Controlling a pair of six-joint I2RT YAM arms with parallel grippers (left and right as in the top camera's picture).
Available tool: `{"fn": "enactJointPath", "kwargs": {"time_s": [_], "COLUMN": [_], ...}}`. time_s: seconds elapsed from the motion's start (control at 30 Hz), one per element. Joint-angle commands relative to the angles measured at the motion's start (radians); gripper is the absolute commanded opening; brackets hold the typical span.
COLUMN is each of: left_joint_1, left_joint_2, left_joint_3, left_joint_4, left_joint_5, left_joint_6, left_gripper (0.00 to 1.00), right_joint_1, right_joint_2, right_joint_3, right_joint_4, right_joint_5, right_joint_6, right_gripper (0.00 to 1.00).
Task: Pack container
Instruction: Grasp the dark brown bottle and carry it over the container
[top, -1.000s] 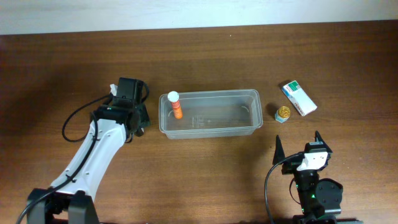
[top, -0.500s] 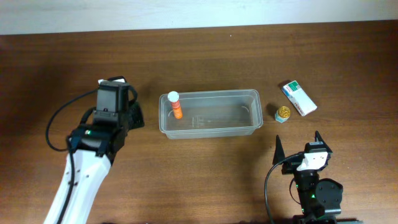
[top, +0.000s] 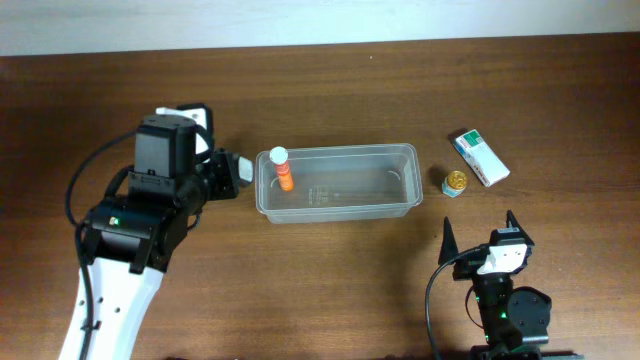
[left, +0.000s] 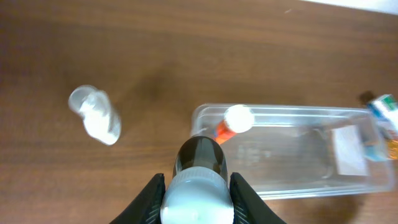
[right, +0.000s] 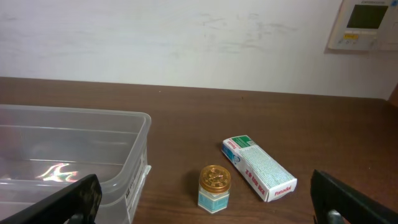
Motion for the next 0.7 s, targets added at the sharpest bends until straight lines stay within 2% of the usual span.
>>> {"fn": "enactJointPath", "kwargs": {"time_s": [0.0,0.33,0.47,0.5,0.67], "left_joint_1": [-0.063,-0.250,-0.321,-0.352,-0.391], "left_joint_2": [-0.021,0.121,0.225,0.275,0.373], "left_joint_3": [0.073,0.193,0.274,0.302,0.311], "left_joint_4": [-0.001,0.014,0.004,-0.002,-0.007], "left_joint_5": [0.024,-0.014,-0.077,-0.130,-0.182], "left_joint_6": [0.010,-0.038,-0.046,-0.053,-0.076], "left_gripper": [0.15,0.15,0.15,0.15,0.15], "right_joint_1": [-0.002,-0.002,-0.002,-0.002,-0.002], "right_joint_2": [-0.006,-0.006,-0.006,-0.006,-0.007], "right_joint_3": [-0.005,-0.005,-0.005,-0.005,-0.005], "right_joint_4": [-0.006,-0.006,-0.006,-0.006,-0.006], "right_joint_5": [0.005,0.005,0.005,0.005,0.005], "right_joint_6": [0.001,0.001,0.001,0.001,0.001], "right_gripper": [0.98,0.98,0.98,0.98,0.98]}}
